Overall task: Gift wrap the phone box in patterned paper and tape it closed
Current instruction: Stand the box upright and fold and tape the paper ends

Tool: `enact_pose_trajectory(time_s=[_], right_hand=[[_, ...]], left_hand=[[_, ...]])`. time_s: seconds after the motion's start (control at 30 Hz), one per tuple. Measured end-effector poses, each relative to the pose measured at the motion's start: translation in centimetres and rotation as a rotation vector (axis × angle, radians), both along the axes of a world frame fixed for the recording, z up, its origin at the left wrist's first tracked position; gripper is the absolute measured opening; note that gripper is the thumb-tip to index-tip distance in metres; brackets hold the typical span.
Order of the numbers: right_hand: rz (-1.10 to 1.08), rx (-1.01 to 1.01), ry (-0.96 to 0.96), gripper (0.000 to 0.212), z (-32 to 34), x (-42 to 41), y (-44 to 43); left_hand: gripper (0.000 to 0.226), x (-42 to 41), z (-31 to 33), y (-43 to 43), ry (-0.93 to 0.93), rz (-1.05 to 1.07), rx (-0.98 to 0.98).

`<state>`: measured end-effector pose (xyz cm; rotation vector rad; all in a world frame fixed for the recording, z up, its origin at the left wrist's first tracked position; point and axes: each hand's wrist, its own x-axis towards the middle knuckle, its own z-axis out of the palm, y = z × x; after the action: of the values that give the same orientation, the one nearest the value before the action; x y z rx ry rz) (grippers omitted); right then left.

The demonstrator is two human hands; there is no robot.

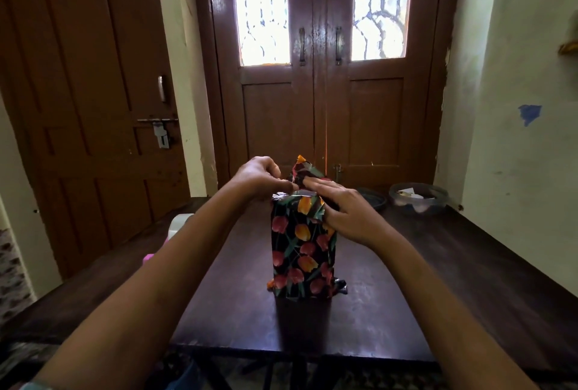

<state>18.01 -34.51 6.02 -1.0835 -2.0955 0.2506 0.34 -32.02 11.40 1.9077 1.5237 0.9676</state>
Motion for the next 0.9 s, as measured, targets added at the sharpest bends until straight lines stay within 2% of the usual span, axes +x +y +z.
enact_pose_trajectory(time_s=[0.1,0.17,0.23,0.37,0.57,0.73,0.77,0.83,0.9], right_hand=[[0.009,-0.009,0.176,0.030,1.2,-0.2,-0.2],[-0.065,0.051,0.282,0.024,1.9,-0.7,-0.3],[-0.110,0.073,0.233,0.026,2.2,-1.1,-0.2],[-0.118,0.013,0.059,0.047,1.3,-1.5,-0.3],[-0.148,-0.047,0.032,0.051,1.8,-1.5,-0.4],[-0.076,-0.191,0.258,0.020,2.5,-1.3,-0.2],[-0.068,-0.209,0.309,0.020,2.6,-1.4,-0.3],[-0.058,-0.203,0.310,0.026,2.5,-1.6,-0.4],[-0.101,-0.164,0.153,0.054,2.3,-1.8,-0.6]], left_hand=[[0.024,-0.6,0.4,-0.3,0.006,-0.023,-0.109],[0.025,-0.9,0.3,-0.5,-0.024,-0.040,-0.171],[0.024,-1.0,-0.1,-0.6,-0.109,-0.046,-0.233],[0.017,-0.7,-1.2,-0.8,-0.432,-0.043,-0.310],[0.019,-0.4,-1.6,-0.4,-0.358,-0.012,-0.233],[0.020,-0.6,-1.7,-0.1,-0.359,-0.001,-0.249],[0.020,-0.7,-1.8,-0.1,-0.356,-0.003,-0.250],[0.020,-0.7,-1.9,-0.1,-0.373,-0.020,-0.254],[0.019,-0.8,-2.0,-0.1,-0.399,-0.033,-0.257]])
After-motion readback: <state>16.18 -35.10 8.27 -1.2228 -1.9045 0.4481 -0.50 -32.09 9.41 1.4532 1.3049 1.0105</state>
